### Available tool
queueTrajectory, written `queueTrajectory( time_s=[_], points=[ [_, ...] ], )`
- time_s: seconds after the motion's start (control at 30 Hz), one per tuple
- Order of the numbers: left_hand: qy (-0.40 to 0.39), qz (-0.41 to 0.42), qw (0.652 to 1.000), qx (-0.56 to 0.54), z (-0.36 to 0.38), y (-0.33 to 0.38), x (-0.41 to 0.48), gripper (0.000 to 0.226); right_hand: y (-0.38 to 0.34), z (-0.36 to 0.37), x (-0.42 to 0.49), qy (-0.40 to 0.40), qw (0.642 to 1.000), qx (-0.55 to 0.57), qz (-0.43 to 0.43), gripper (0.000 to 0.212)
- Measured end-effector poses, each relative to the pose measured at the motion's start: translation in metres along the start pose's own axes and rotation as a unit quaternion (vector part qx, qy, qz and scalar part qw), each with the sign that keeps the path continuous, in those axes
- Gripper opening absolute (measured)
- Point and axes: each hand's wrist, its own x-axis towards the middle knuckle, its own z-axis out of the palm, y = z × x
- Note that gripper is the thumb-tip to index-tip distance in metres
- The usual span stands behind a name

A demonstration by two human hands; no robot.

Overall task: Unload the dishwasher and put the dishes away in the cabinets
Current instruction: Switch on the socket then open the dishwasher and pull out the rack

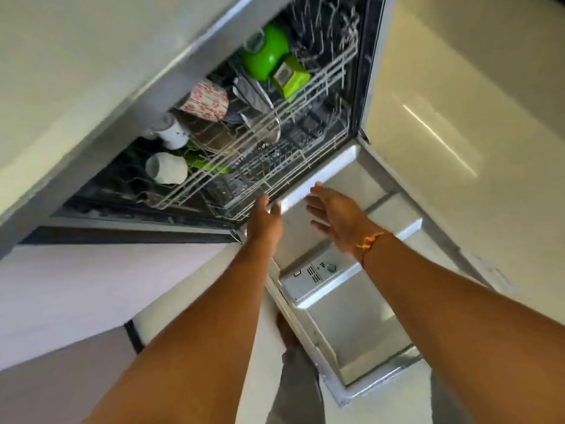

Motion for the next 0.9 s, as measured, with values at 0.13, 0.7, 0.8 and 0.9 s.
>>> queueTrajectory(
  time_s=[0.13,0.7,0.8,0.9],
  points=[
    [-0.019,0.086,0.991,0.105,0.009,-0.015,0.081,0.057,0.025,0.011,0.041,0.022,0.997,0.076,-0.012,0.054],
    [0.022,0.102,0.989,0.104,0.041,-0.029,0.132,0.025,0.065,-0.005,0.075,0.086,0.987,0.133,0.013,0.052],
    [-0.006,0.12,0.985,0.123,0.053,-0.039,0.1,0.024,0.064,-0.008,0.068,0.121,0.981,0.152,0.029,0.038],
    [-0.03,0.138,0.982,0.123,0.073,-0.049,0.063,0.024,0.067,-0.016,0.065,0.145,0.977,0.15,0.032,0.021]
  ],
)
